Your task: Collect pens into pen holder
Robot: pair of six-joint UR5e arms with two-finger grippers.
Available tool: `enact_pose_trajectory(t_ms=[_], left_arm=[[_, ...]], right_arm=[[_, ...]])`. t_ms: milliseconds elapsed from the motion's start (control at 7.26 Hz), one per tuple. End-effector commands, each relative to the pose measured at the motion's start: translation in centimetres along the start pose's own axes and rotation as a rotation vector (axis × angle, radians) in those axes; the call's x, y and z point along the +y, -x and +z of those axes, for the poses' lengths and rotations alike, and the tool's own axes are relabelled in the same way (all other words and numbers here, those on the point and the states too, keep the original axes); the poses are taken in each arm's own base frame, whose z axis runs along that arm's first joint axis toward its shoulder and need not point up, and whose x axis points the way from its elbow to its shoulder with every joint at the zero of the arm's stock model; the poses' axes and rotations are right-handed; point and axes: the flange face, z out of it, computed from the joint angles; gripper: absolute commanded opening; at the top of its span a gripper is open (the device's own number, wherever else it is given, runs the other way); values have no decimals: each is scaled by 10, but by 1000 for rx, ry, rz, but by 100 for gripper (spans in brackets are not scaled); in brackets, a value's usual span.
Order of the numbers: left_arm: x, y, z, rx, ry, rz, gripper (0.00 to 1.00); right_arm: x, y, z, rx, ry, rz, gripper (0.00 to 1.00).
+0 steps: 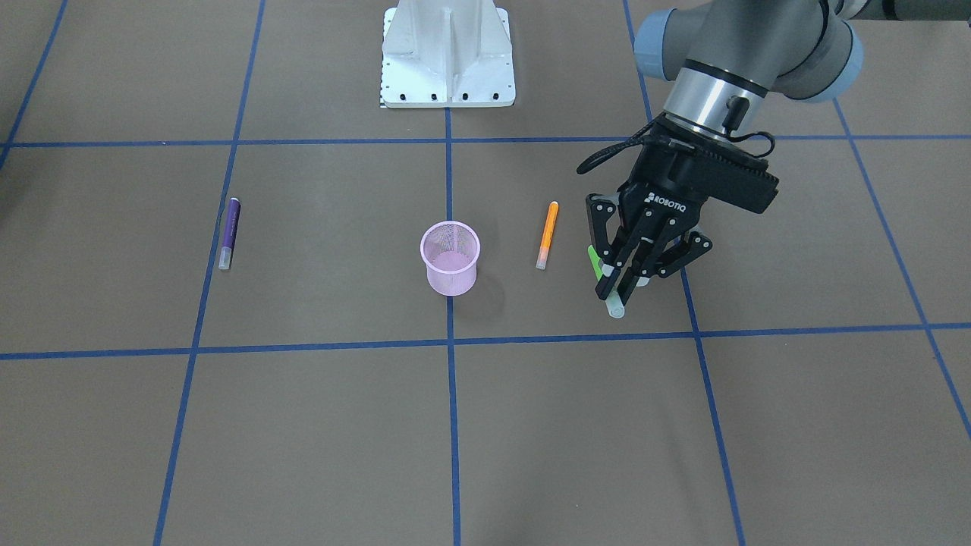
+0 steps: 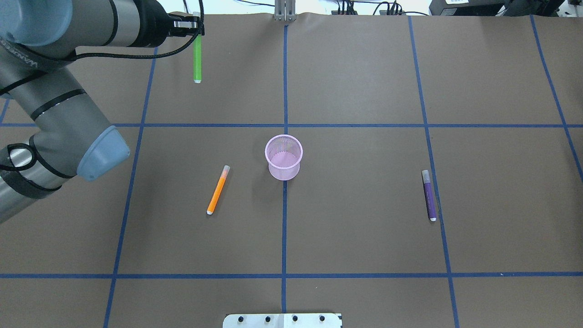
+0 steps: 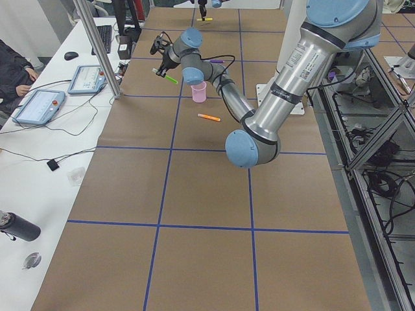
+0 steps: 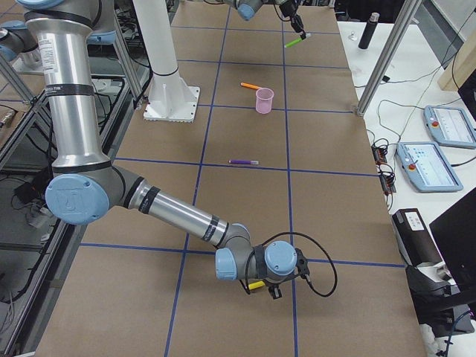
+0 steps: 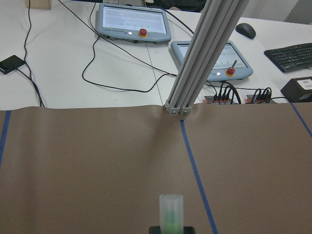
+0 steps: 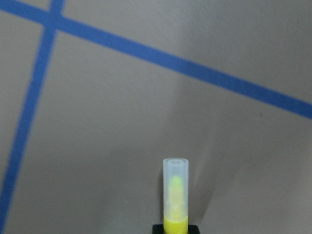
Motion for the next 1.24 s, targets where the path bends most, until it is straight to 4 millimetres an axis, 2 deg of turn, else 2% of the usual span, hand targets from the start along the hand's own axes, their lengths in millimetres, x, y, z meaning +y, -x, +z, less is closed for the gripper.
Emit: enact_pose_trajectory(t_ms=[0, 138, 276, 413, 551, 689, 827, 1102], left_arm=[[84, -61, 23, 52, -85, 35, 0], [140, -94, 35, 77, -102, 46, 0], [158, -106, 41, 100, -124, 37, 0], [174, -114, 47, 117, -137, 30, 0], [182, -121, 63, 118, -150, 27, 0], [188, -126, 90, 121, -157, 25, 0], [194, -126, 107, 140, -168, 18, 0], [204, -117, 118, 141, -164, 21, 0]], right_arm=[[-36, 48, -59, -16, -129, 38, 0], [-55, 71, -82, -19, -175, 79, 0], [-71, 92, -102, -21, -214, 108, 0], [-79, 101, -112, -22, -233, 100, 0], [-85, 115, -123, -19, -265, 56, 0], [-88, 120, -128, -15, -298, 17, 0], [-89, 123, -130, -13, -317, -6, 0], [-94, 129, -136, -20, -350, -3, 0]])
